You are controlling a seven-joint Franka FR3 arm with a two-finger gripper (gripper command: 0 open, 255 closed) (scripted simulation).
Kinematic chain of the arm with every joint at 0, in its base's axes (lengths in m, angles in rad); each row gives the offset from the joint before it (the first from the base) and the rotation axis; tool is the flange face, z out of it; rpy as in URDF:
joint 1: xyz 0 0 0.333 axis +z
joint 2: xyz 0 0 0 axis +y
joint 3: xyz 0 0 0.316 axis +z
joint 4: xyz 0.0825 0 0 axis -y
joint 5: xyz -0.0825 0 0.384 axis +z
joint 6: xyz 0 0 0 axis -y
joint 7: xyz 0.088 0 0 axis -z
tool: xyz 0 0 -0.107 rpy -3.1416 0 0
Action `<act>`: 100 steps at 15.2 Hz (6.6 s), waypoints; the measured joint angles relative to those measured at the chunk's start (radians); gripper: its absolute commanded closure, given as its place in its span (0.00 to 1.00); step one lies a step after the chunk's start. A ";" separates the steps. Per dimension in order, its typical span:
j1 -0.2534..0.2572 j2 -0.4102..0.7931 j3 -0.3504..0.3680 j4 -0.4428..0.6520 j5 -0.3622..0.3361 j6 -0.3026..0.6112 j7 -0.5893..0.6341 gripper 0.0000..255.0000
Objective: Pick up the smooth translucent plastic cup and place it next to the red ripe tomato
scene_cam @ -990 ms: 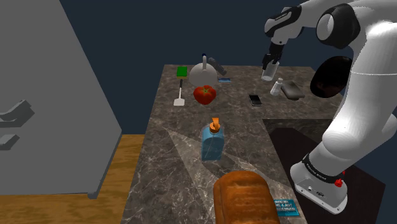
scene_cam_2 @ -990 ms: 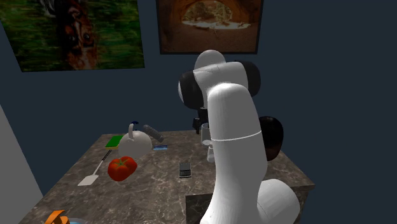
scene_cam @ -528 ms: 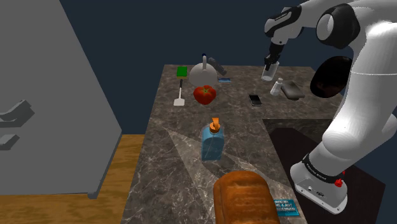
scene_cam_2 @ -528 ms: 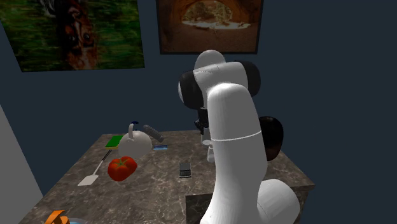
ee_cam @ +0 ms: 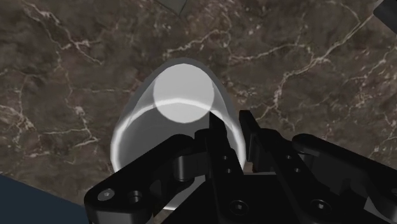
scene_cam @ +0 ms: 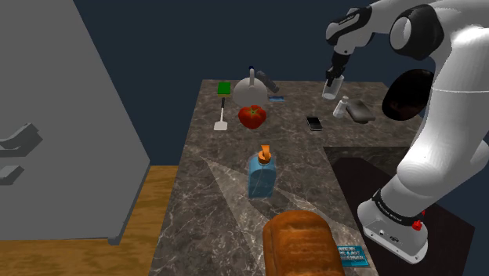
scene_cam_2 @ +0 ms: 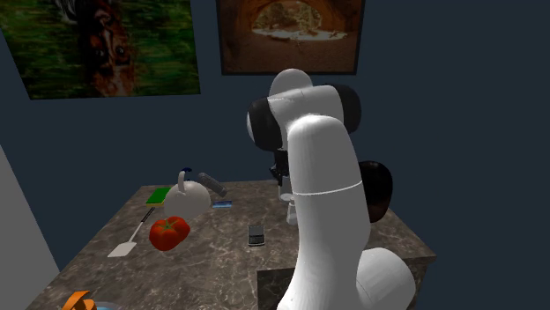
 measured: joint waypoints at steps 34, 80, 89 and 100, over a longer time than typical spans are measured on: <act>-0.016 -0.068 -0.027 0.363 -0.048 -0.421 0.043 1.00; 0.360 -0.499 0.243 -0.256 -0.219 -0.177 0.681 1.00; 0.359 -0.478 0.241 -0.356 -0.214 -0.057 0.675 1.00; 0.358 -0.423 0.238 -0.447 -0.199 0.088 0.661 1.00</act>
